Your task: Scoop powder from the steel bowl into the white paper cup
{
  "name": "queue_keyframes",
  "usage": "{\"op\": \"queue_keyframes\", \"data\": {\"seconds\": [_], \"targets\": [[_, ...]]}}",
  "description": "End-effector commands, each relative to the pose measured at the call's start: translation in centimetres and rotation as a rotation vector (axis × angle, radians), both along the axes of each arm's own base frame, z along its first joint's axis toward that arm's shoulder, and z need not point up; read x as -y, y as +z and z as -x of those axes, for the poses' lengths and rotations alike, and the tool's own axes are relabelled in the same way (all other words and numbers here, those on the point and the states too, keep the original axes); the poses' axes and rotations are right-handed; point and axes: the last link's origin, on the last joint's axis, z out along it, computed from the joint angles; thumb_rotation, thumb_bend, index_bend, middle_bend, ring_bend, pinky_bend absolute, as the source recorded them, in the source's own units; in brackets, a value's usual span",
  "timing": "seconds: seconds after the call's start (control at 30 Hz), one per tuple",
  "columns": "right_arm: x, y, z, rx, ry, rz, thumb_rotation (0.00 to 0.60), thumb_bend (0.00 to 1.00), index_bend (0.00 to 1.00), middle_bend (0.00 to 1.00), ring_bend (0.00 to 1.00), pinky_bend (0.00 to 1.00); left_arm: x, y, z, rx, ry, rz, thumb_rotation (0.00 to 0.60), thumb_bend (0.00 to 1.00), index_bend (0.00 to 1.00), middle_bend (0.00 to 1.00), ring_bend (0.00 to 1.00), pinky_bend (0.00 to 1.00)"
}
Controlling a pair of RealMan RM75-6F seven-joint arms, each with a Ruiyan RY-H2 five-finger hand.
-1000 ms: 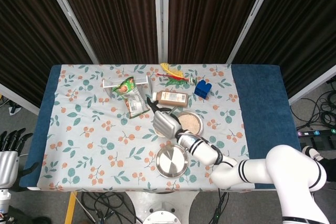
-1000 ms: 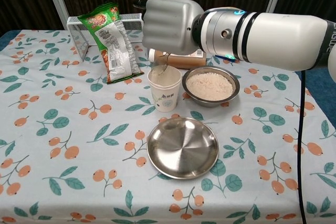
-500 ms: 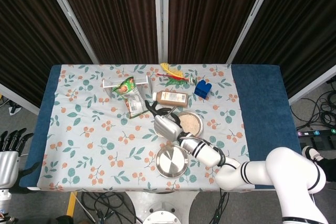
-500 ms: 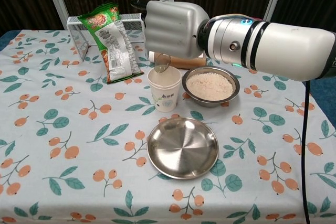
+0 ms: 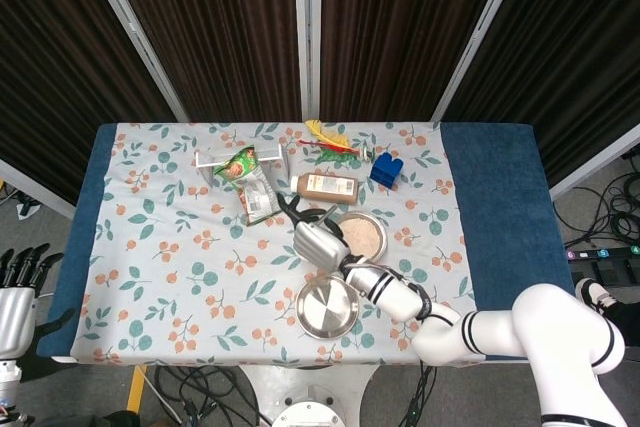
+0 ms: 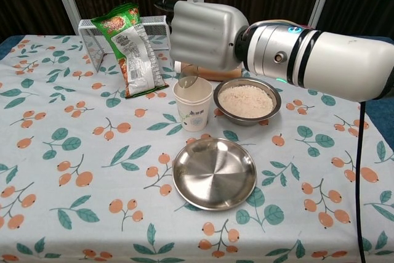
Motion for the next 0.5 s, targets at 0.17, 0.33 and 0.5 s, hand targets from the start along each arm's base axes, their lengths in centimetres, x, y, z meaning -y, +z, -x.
{"op": "queue_keyframes", "data": {"seconds": [0.17, 0.33, 0.5], "targets": [[-0.7, 2.0, 0.9, 0.224, -0.141, -0.09, 0.6, 0.33, 0.58, 0.58, 0.24, 0.0, 0.0, 0.1, -0.2, -0.005, -0.007, -0.002, 0.6, 0.02, 0.27, 0.22, 0.13, 0.06], [-1.5, 3.1, 2.6, 0.356, -0.228, -0.137, 0.6, 0.33, 0.57, 0.58, 0.24, 0.0, -0.1, 0.1, -0.3, -0.007, -0.012, -0.001, 0.6, 0.02, 0.27, 0.22, 0.13, 0.06], [-2.8, 3.3, 4.5, 0.458, -0.35, -0.24, 0.6, 0.33, 0.58, 0.58, 0.24, 0.0, 0.0, 0.1, -0.4, -0.007, -0.013, 0.0, 0.6, 0.02, 0.27, 0.22, 0.13, 0.06]]}}
